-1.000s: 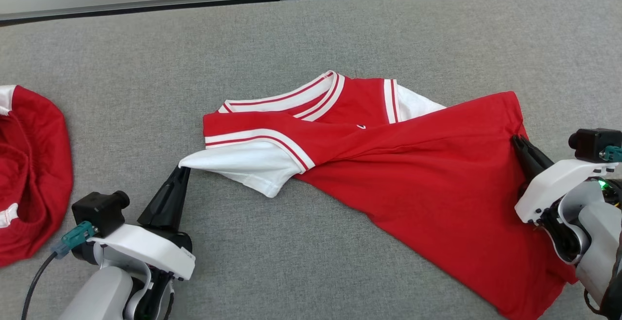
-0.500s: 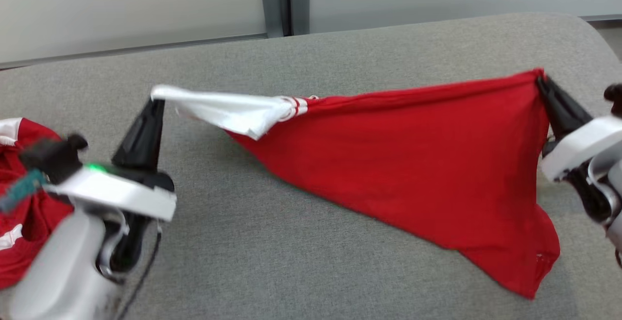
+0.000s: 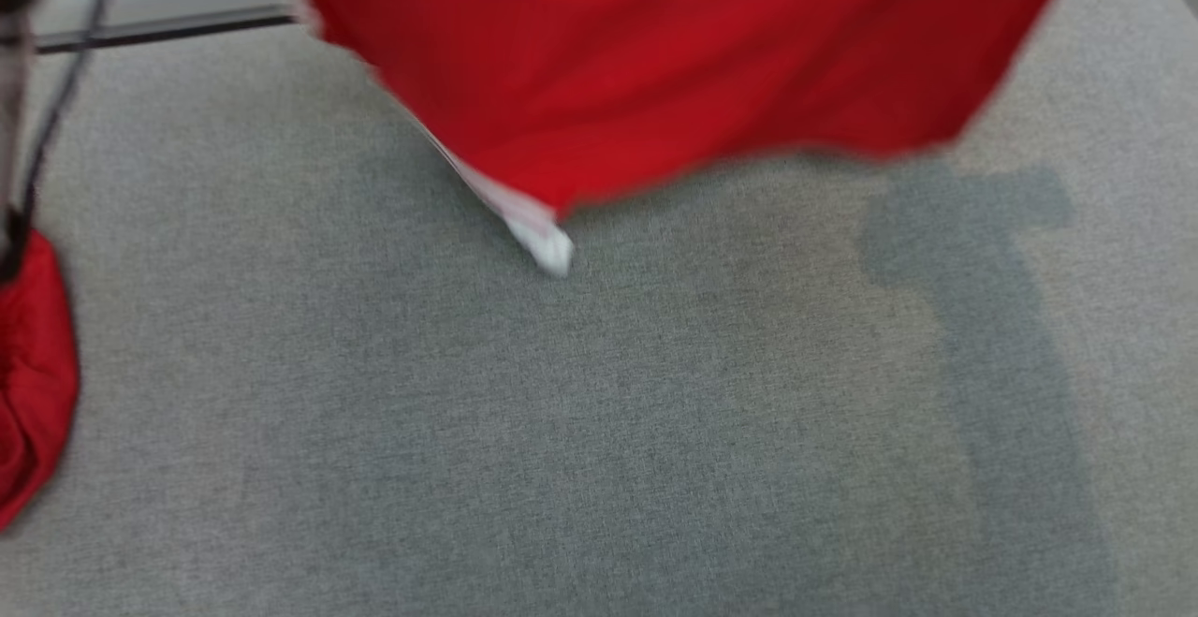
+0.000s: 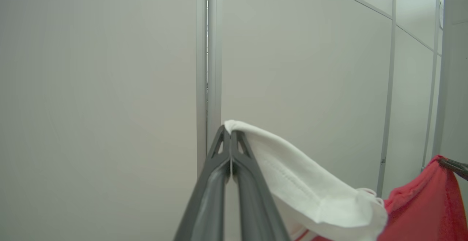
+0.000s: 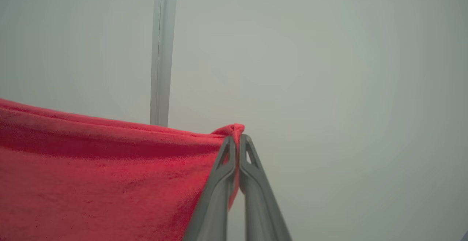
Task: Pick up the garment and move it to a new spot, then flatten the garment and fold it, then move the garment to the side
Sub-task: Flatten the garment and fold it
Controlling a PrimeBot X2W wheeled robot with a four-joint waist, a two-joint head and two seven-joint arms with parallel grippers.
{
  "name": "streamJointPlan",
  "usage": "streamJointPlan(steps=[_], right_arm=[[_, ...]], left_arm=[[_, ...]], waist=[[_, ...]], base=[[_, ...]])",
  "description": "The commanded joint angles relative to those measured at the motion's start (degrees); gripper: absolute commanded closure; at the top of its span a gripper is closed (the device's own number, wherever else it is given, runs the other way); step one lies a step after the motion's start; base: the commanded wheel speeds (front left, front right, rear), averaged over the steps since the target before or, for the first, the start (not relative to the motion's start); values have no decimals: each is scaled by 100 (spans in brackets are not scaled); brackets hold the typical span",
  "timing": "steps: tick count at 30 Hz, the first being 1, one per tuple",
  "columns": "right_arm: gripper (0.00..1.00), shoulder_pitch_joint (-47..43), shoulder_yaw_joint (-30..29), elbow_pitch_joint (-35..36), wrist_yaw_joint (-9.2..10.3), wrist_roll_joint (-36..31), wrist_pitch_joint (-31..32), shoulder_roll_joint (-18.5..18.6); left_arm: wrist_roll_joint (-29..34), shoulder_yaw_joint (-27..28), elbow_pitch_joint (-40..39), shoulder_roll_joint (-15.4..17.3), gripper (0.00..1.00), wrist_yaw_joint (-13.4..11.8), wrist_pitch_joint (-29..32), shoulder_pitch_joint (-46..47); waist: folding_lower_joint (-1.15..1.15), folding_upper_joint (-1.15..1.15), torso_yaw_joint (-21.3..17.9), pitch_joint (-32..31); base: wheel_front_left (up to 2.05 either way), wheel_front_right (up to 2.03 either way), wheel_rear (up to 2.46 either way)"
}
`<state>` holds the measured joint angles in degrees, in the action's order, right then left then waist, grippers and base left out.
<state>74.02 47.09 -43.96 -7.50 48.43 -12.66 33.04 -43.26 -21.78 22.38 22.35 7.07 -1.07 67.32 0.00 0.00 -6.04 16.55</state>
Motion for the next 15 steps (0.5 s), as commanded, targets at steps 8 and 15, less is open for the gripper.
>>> streamJointPlan(steps=[8, 15], right_arm=[[100, 2063, -427, -991, 2, -1245, -245, -86], [100, 2075, -957, -686, 2, -1835, -258, -34]], left_arm=[[1020, -233, 1550, -355, 100, 22, -1137, 2589], [1163, -102, 1583, -456, 100, 33, -1409, 2703]], waist=[[0, 0, 118, 1056], [0, 0, 350, 1731]], base=[[0, 0, 0], [0, 0, 0]])
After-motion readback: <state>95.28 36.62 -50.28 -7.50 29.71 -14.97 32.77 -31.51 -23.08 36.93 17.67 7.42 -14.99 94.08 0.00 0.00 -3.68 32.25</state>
